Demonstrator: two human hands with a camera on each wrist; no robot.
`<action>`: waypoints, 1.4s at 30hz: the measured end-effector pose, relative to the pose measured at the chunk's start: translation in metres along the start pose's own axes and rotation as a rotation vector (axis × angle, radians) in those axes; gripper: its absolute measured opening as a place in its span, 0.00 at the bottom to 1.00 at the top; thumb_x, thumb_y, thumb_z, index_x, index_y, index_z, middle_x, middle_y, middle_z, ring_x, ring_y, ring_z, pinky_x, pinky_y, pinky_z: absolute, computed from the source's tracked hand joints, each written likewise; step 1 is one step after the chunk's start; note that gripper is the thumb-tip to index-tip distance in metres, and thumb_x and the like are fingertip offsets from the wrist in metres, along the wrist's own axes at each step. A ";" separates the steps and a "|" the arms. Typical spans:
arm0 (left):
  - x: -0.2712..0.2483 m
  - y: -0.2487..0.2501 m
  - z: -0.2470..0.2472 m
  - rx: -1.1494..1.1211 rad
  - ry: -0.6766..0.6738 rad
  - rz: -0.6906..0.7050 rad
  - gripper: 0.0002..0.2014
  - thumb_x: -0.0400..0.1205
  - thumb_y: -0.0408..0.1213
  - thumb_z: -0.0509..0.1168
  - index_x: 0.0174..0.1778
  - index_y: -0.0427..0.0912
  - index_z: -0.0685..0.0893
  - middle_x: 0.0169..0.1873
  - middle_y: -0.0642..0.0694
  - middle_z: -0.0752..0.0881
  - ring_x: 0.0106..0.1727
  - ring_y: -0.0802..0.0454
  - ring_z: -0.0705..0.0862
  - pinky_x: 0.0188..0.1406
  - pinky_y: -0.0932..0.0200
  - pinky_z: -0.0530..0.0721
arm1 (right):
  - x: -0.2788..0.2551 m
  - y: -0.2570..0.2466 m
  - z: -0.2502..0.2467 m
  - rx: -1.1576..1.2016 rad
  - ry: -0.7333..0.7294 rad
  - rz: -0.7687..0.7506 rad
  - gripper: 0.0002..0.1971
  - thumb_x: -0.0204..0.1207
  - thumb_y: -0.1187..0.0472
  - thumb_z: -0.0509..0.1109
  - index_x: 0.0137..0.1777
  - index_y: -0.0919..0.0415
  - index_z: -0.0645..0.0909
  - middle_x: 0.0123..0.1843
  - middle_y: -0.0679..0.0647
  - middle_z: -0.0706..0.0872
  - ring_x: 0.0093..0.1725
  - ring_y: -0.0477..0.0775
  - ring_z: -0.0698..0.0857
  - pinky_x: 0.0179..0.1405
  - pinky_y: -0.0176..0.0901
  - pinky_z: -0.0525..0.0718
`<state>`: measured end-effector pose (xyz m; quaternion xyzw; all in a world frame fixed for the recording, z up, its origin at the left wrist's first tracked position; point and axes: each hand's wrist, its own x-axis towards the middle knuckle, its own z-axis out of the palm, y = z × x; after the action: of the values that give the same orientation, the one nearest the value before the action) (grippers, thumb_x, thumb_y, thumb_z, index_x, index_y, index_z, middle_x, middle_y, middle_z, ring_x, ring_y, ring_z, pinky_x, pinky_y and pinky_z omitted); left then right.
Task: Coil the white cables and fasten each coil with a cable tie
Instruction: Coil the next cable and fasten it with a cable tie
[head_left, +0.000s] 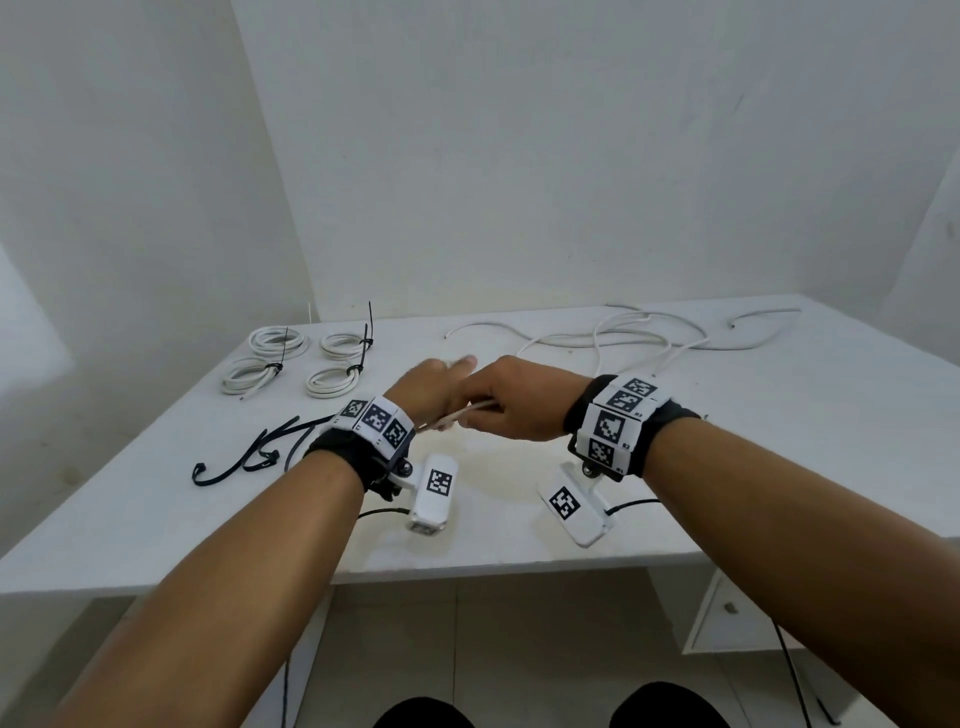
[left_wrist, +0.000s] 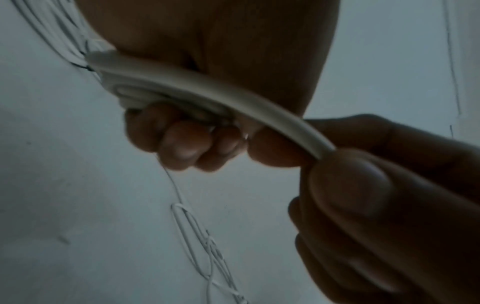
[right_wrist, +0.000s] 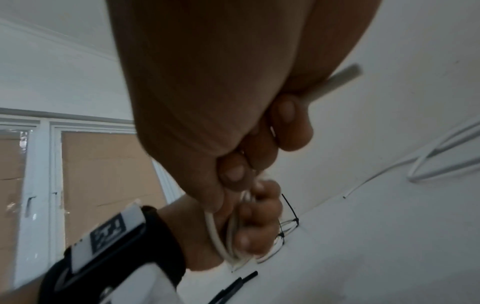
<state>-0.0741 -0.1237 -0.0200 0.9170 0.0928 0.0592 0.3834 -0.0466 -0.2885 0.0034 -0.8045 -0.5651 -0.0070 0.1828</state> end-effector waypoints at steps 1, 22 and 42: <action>-0.004 -0.001 0.003 -0.062 -0.106 -0.022 0.16 0.80 0.47 0.59 0.35 0.38 0.77 0.23 0.42 0.77 0.19 0.50 0.73 0.21 0.62 0.68 | -0.001 0.002 -0.003 0.023 0.011 -0.001 0.07 0.81 0.58 0.69 0.55 0.57 0.87 0.30 0.41 0.79 0.30 0.36 0.77 0.34 0.34 0.71; -0.023 0.013 -0.002 -1.110 -0.621 0.225 0.22 0.69 0.39 0.70 0.26 0.46 0.58 0.12 0.50 0.55 0.13 0.53 0.53 0.16 0.64 0.56 | 0.009 0.034 0.018 0.812 0.644 0.167 0.06 0.81 0.63 0.72 0.44 0.63 0.87 0.43 0.58 0.91 0.42 0.54 0.87 0.46 0.59 0.89; -0.013 0.015 -0.003 -0.926 -0.155 0.105 0.12 0.81 0.47 0.64 0.44 0.40 0.85 0.17 0.54 0.72 0.36 0.49 0.76 0.48 0.60 0.79 | 0.003 0.033 0.015 0.826 0.743 0.100 0.07 0.78 0.66 0.75 0.54 0.65 0.88 0.44 0.59 0.93 0.41 0.56 0.91 0.47 0.45 0.89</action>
<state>-0.0857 -0.1351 -0.0077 0.6548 -0.0190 0.0450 0.7542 -0.0187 -0.2911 -0.0195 -0.6351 -0.3797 -0.0594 0.6701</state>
